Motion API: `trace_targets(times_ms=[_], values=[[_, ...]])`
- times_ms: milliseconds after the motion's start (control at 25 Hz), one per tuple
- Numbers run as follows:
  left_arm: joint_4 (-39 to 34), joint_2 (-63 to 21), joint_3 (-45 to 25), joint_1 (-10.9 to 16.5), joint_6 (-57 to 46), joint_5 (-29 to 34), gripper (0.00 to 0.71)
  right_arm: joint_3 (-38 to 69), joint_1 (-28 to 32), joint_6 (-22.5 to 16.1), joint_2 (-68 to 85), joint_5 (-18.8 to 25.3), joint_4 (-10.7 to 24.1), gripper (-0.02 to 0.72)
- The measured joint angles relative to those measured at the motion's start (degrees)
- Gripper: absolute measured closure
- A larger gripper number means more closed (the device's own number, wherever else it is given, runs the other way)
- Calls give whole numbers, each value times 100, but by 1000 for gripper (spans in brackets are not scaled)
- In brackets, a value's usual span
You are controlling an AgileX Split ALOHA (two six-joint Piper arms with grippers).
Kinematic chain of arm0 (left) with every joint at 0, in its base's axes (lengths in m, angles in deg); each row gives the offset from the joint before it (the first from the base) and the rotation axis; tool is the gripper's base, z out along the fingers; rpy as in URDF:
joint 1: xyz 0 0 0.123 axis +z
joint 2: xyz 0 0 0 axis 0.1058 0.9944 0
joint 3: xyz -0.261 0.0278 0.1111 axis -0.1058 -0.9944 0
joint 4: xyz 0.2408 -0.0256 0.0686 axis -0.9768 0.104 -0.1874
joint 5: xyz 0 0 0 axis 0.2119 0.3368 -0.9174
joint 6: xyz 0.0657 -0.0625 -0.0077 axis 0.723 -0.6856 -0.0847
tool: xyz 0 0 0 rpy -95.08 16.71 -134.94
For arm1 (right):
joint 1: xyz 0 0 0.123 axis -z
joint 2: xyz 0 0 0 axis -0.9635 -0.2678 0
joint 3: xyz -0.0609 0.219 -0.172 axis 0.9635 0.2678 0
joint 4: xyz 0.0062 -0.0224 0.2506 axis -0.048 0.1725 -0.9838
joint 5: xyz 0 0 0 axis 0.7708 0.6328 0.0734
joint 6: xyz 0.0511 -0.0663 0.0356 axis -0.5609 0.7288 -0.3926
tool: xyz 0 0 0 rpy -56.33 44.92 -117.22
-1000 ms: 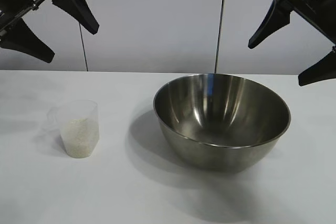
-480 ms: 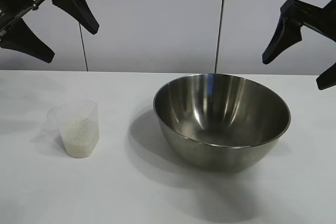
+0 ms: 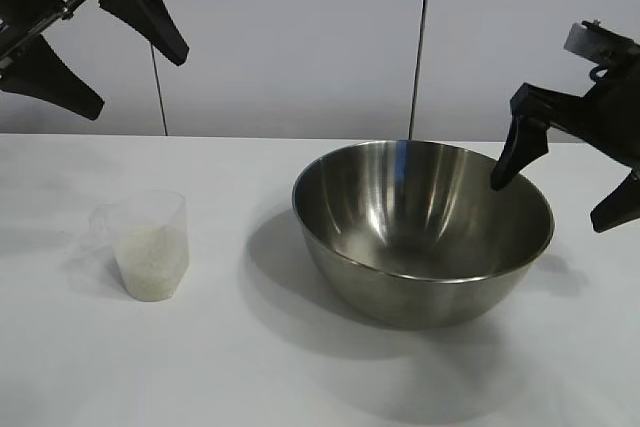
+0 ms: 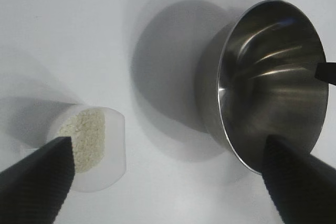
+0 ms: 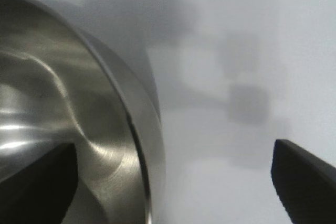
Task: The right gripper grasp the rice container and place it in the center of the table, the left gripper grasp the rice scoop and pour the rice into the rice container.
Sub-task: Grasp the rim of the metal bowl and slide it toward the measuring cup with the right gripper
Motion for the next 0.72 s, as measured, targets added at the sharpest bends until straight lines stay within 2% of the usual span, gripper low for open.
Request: trace_targets(times_ms=[80, 160, 320, 600, 720], values=[[0, 0, 0, 0, 0, 0, 16, 0, -45, -13, -9, -11, 0, 28], [0, 0, 0, 0, 0, 0, 16, 0, -45, -50, -9, -16, 21, 100], [0, 0, 0, 0, 0, 0, 16, 0, -45, -207, -9, -16, 47, 264], [0, 0, 0, 0, 0, 0, 16, 0, -45, -339, -9, 163, 181, 615], [0, 0, 0, 0, 0, 0, 16, 0, -45, -339, -9, 185, 218, 675]])
